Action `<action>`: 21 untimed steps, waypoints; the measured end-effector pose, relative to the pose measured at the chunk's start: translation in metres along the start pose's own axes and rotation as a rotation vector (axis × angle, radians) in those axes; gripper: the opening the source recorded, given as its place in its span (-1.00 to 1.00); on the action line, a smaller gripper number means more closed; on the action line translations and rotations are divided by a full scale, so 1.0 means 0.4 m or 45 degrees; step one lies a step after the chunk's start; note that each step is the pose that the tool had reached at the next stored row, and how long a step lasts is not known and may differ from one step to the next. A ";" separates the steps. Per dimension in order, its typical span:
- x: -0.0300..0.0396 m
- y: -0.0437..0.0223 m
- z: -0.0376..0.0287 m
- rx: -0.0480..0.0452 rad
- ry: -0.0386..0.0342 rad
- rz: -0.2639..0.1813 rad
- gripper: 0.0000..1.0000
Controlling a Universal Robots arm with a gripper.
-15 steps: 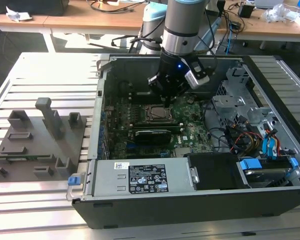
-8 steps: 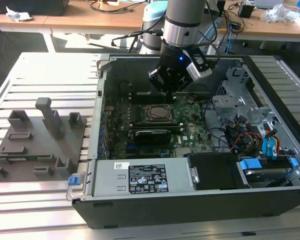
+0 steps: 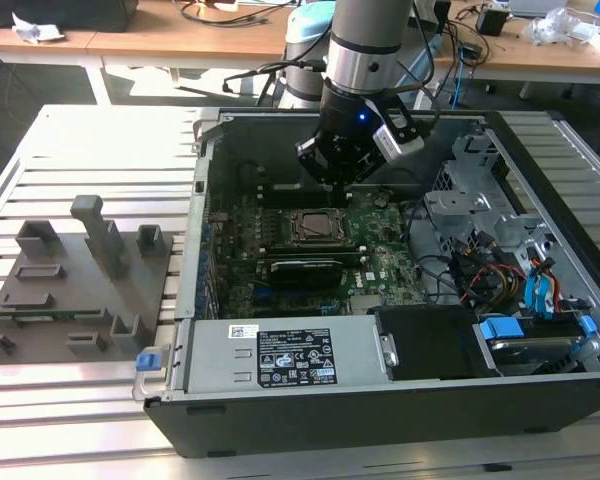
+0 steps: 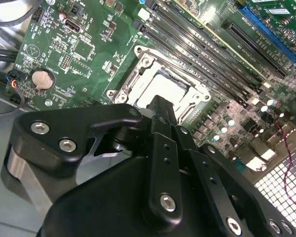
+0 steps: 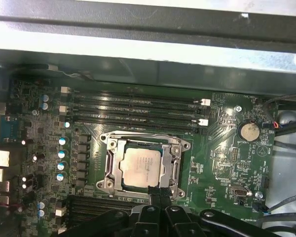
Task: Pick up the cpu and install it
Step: 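Install the first cpu locking lever, then install the second cpu locking lever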
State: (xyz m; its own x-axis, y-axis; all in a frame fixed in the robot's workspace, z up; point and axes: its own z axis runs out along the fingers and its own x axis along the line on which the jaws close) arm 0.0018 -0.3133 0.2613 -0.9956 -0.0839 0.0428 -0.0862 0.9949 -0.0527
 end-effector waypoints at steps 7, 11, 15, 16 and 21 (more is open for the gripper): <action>0.001 -0.012 0.001 0.000 -0.0001 0.000 -0.79; 0.003 -0.033 0.002 0.000 -0.0001 0.000 -0.79; 0.006 -0.071 0.005 -0.024 -0.0021 -0.001 -0.79; 0.007 -0.078 0.006 -0.032 -0.0028 -0.001 -0.79; 0.012 -0.140 0.014 -0.152 -0.0132 -0.006 -0.79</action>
State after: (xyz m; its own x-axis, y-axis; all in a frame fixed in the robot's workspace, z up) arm 0.0016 -0.3696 0.2589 -0.9955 -0.0885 0.0325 -0.0862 0.9940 0.0668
